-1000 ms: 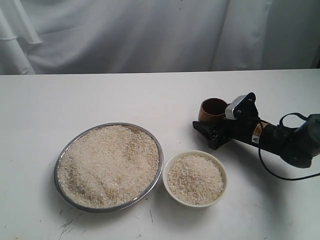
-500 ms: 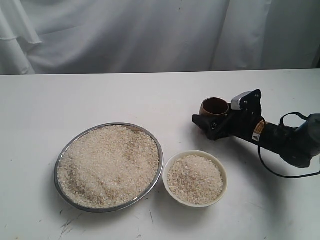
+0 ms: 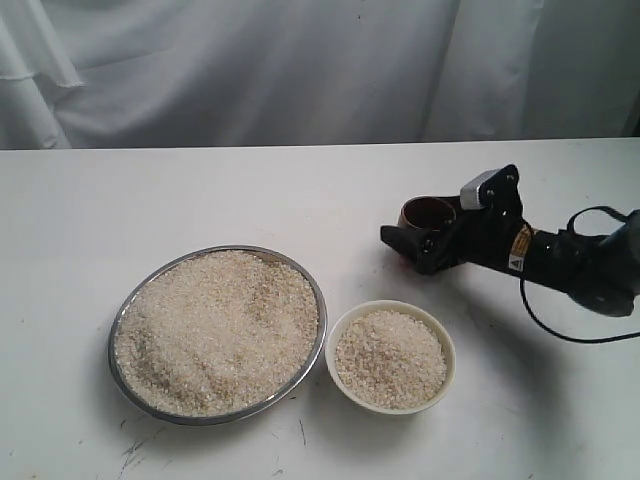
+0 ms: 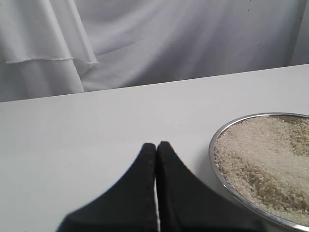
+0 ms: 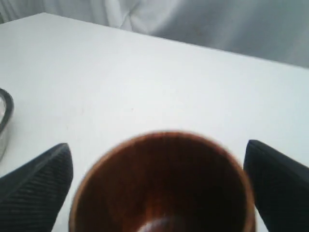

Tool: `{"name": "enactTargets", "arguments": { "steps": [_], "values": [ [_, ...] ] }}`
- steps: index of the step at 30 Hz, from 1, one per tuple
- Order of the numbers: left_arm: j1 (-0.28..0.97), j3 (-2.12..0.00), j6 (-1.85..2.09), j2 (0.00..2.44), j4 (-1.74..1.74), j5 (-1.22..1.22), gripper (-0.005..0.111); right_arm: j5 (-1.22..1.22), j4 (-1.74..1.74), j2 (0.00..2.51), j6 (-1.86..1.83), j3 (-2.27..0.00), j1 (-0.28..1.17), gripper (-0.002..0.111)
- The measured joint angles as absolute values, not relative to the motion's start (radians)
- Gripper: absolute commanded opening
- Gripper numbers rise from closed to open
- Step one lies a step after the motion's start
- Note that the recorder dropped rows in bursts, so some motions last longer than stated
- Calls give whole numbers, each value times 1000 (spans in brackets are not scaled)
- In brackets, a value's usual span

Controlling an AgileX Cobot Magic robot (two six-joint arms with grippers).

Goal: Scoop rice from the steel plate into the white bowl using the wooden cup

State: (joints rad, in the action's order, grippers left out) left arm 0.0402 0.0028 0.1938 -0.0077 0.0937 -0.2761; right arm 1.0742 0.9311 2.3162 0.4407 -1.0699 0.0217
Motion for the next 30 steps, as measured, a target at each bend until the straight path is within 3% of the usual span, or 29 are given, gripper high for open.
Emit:
{"name": "enactTargets", "arguments": {
  "steps": [6, 9, 13, 17, 30],
  "values": [
    [40, 3, 194, -8, 94, -276, 0, 1032, 996, 2192, 497, -1070, -9, 86],
    [40, 3, 194, -8, 94, -276, 0, 1018, 1030, 2118, 551, -1070, -14, 76],
    [40, 3, 194, -8, 94, -276, 0, 972, 1065, 1981, 728, -1070, -14, 44],
    [40, 3, 194, -8, 94, -276, 0, 849, 1127, 1832, 1016, -1068, -14, 2],
    [40, 3, 194, -8, 94, -276, 0, 402, 1408, 1446, 1520, -1030, 56, 0]
  ]
}}
